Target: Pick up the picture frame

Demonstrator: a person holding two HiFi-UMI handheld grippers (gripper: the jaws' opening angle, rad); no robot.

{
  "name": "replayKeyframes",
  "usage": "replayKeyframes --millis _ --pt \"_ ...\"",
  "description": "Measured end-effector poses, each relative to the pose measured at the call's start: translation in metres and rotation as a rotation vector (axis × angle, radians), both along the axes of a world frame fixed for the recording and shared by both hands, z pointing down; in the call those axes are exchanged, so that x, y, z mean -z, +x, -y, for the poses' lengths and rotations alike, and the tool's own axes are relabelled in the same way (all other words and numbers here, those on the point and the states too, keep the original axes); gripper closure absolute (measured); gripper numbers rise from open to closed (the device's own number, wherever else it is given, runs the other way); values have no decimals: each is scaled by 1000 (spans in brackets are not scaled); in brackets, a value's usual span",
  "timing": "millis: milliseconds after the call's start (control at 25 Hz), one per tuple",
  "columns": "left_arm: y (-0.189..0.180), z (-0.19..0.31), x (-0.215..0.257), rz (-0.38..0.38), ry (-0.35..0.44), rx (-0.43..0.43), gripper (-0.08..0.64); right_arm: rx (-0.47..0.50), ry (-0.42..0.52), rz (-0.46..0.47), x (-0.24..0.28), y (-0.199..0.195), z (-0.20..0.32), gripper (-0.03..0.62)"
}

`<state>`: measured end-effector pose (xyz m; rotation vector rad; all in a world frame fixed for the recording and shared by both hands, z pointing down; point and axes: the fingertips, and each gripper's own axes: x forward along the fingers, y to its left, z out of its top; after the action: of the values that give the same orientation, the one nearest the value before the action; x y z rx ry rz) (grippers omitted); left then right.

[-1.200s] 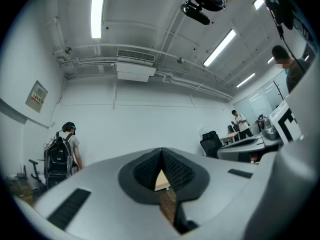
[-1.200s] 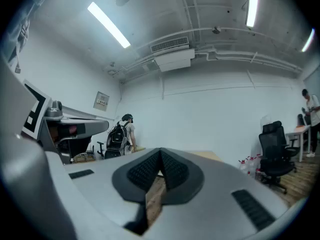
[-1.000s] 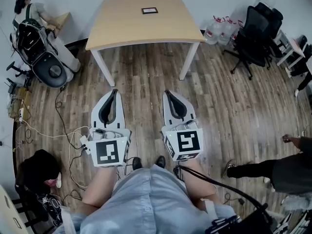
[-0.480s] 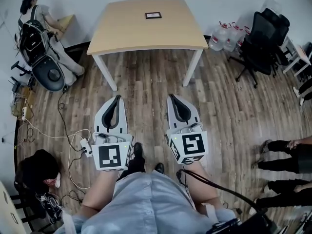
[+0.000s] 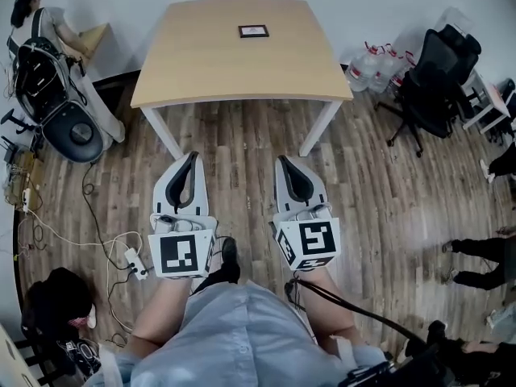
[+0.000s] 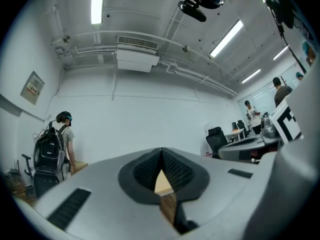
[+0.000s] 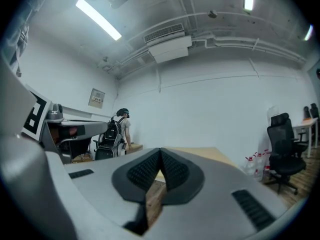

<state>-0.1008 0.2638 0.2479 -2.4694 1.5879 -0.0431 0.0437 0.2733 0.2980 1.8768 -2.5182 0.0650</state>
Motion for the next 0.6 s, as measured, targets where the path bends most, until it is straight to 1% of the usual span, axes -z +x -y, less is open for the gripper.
replayKeyframes --millis 240,360,400,520,600 --pt "-10 67 7 9 19 -35 558 -35 9 14 3 -10 67 591" --pt "-10 95 5 -37 -1 -42 558 -48 19 10 3 -13 94 592" --pt "-10 103 4 -41 -2 -46 558 -50 20 7 3 -14 102 591" --pt "-10 118 3 -7 17 -66 558 -54 20 -2 7 -15 117 591" --pt "-10 122 3 -8 13 -70 558 -62 23 -3 10 -13 121 591"
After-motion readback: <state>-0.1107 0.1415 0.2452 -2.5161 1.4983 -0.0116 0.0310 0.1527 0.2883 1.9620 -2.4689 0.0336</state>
